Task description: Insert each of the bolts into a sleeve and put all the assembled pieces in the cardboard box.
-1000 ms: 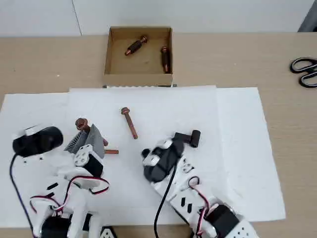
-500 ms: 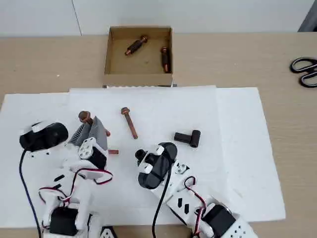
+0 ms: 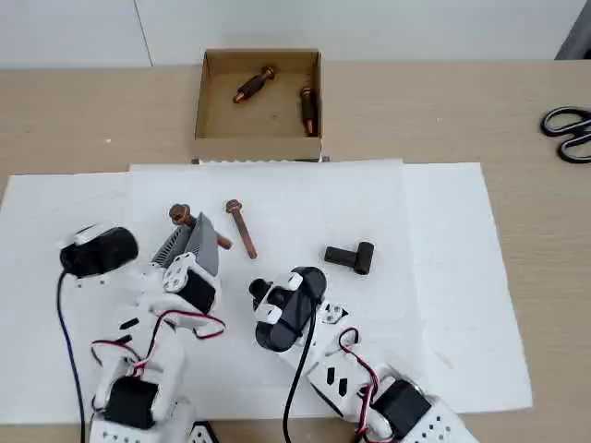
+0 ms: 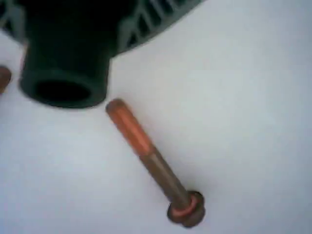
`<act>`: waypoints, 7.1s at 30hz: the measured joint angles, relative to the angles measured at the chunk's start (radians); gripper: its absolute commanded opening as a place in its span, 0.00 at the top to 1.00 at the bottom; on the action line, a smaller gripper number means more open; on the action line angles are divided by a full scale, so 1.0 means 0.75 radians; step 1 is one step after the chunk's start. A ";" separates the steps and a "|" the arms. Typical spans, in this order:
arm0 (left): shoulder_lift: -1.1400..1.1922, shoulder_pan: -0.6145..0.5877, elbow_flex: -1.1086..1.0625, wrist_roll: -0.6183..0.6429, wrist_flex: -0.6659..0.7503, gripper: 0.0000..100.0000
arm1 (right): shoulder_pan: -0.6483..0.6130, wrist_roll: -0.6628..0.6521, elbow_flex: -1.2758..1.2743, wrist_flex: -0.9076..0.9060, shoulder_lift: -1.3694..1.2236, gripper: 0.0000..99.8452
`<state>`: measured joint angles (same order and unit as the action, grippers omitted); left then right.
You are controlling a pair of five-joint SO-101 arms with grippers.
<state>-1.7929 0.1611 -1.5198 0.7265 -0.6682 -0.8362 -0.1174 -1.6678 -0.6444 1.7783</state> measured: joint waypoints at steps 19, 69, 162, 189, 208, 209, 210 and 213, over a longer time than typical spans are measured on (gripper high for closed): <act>0.000 0.176 0.113 0.072 -0.235 0.99 | 0.123 0.000 -0.002 0.043 0.000 1.00; 0.000 0.262 0.160 0.072 -0.309 0.99 | 0.094 -0.078 -0.002 0.043 0.000 1.00; -0.002 -0.270 -0.145 -1.011 -0.550 0.99 | 0.610 -0.182 2.232 0.209 -2.473 1.00; -0.002 -0.270 -0.145 -1.011 -0.550 0.99 | 0.610 -0.528 2.979 0.268 -3.337 0.99; -0.002 -0.270 -0.145 -1.011 -0.550 0.99 | 0.599 -0.260 2.979 -0.884 -2.745 1.00; -0.002 -0.270 -0.145 -1.011 -0.550 0.99 | 0.599 -0.260 2.979 -0.945 -2.731 1.00; -0.002 -0.270 -0.145 -1.011 -0.550 0.99 | 0.601 -0.260 2.979 -1.007 -2.717 1.00; -0.002 -0.270 -0.145 -1.011 -0.550 0.99 | 0.597 -0.260 2.979 -1.207 -2.676 1.00</act>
<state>-1.7944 -0.0414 -1.6287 -0.0315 -1.0810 -0.3882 -0.3122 0.5662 -1.5497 -0.2286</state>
